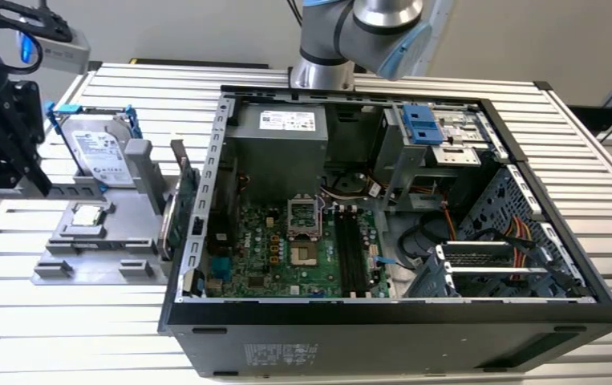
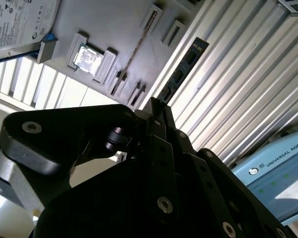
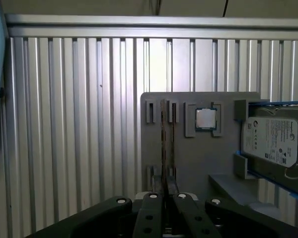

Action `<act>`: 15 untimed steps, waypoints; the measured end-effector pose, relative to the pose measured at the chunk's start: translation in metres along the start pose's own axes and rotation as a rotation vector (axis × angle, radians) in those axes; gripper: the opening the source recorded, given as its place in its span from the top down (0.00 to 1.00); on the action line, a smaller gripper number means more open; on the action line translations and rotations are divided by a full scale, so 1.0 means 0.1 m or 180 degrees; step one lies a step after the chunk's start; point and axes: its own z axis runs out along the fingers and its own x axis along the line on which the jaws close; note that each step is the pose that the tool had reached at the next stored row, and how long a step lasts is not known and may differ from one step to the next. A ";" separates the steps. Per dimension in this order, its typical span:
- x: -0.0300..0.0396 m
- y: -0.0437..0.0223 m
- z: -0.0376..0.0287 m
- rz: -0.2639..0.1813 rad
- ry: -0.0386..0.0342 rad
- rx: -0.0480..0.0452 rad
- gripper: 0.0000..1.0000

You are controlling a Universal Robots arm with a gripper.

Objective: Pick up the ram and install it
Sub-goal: 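Pick up the ram and move it above insertion slot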

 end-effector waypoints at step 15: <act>-0.004 0.001 -0.084 0.0000 -0.0001 0.0000 1.00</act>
